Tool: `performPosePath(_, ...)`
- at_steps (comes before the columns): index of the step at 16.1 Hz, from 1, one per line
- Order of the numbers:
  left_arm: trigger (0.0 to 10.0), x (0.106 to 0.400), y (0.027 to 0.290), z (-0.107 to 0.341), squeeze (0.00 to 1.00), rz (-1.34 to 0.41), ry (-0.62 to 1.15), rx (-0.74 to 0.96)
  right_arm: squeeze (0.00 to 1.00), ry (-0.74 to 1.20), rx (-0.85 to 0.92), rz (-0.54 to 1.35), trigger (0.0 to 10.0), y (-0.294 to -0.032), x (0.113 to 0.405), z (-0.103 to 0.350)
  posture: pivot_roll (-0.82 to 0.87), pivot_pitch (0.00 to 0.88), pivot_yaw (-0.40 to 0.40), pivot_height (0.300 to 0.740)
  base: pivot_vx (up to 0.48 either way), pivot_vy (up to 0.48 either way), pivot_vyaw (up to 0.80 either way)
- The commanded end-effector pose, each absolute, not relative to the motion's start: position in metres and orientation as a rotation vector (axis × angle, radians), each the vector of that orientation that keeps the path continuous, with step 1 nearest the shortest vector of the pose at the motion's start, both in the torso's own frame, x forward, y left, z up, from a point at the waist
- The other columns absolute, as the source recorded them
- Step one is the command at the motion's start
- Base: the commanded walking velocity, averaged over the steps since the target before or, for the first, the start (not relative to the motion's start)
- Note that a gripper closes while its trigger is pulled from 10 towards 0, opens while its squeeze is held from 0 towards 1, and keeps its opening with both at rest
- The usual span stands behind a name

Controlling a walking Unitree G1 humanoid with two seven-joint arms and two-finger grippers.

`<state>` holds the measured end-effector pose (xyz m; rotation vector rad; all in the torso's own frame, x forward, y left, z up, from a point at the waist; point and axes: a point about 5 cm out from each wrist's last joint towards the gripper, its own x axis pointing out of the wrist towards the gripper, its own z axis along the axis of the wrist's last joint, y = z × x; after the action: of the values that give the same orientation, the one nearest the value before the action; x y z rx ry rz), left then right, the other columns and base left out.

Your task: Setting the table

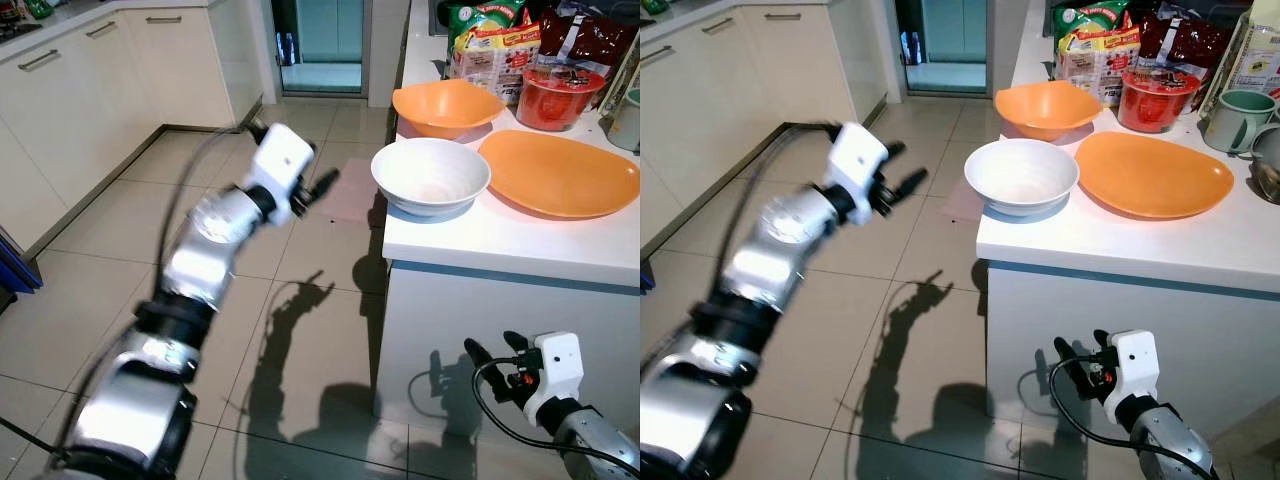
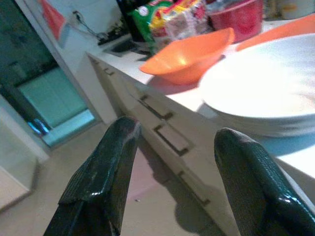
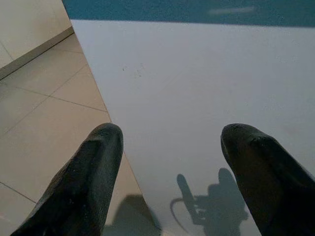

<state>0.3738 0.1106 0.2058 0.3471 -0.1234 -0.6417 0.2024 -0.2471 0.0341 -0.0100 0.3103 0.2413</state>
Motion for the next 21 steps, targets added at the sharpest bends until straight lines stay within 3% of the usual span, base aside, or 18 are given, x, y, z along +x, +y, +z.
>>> performPosePath(1,10.0,0.376,0.113,0.217,0.00,-0.655,-0.149,0.385,0.00,0.295,-0.027,0.261,10.0,-0.246,0.203,0.038,-0.08,0.000,0.129,0.740,0.000,0.000,0.00)
performPosePath(6,10.0,0.376,0.115,0.229,0.00,-0.709,-0.168,0.445,0.00,0.321,-0.038,0.285,10.0,-0.246,0.198,0.036,-0.07,0.000,0.128,0.740,0.000,0.000,0.00)
performPosePath(15,10.0,0.368,0.112,0.237,0.00,-1.002,-0.124,0.644,0.00,0.355,-0.040,0.368,10.0,-0.233,0.187,0.038,-0.07,0.000,0.130,0.740,0.000,0.000,0.00)
performPosePath(21,10.0,0.385,0.115,0.247,0.00,-0.967,-0.119,0.671,0.00,0.164,-0.123,0.547,10.0,-0.207,0.173,0.117,-0.14,0.000,0.168,0.740,0.000,0.000,0.00)
